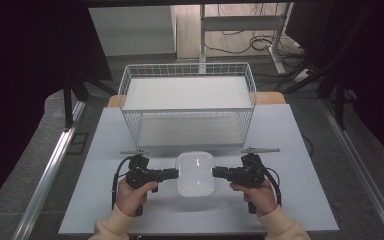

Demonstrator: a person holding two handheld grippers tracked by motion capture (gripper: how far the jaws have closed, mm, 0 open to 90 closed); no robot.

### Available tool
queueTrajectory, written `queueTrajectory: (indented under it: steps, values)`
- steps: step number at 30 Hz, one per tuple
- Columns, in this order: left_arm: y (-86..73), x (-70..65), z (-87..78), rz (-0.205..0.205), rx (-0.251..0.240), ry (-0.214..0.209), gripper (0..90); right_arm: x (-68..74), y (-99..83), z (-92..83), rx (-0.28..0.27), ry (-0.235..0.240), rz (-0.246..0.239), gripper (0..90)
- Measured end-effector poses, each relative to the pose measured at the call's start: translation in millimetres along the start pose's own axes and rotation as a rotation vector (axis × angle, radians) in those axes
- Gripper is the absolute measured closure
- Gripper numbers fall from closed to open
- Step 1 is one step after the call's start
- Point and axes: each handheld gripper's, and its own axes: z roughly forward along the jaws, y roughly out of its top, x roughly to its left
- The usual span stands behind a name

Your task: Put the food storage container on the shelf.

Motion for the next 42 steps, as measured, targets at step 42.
queueTrajectory:
  steps: [42]
  values:
    - [80.3, -41.8, -31.3, 0.154, -0.081, 0.01, 79.8, 32.6, 78.7, -35.9, -0.106, -0.016, -0.141, 77.9]
